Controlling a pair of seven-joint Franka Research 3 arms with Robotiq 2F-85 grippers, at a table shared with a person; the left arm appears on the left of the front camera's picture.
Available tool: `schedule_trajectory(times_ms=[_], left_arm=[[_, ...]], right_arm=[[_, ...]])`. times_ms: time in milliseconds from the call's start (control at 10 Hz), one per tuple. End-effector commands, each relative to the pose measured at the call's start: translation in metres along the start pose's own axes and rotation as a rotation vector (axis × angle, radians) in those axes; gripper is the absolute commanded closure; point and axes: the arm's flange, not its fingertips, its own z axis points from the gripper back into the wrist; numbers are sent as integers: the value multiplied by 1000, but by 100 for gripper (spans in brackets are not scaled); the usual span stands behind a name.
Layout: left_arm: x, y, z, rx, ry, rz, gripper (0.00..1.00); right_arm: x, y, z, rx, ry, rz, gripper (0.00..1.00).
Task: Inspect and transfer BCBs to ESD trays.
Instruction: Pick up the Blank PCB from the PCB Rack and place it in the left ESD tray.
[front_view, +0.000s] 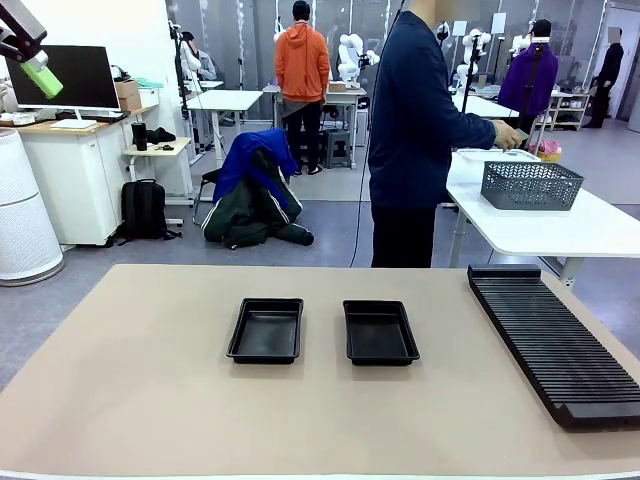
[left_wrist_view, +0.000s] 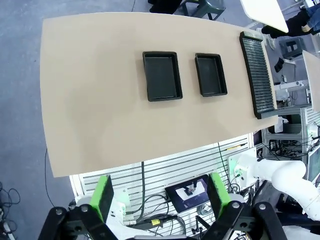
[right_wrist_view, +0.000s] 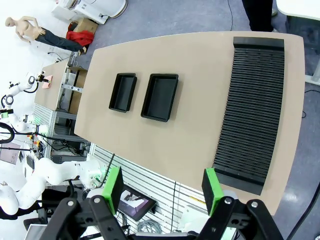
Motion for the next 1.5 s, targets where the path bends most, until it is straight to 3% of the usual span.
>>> schedule_trajectory(times_ms=[0, 1400], left_arm=[[-1, 0, 0, 1, -8, 1, 0], [-1, 0, 0, 1, -8, 1, 0]], right_arm=[[-2, 2, -1, 6, 0, 4, 15], [-2, 2, -1, 6, 0, 4, 15]])
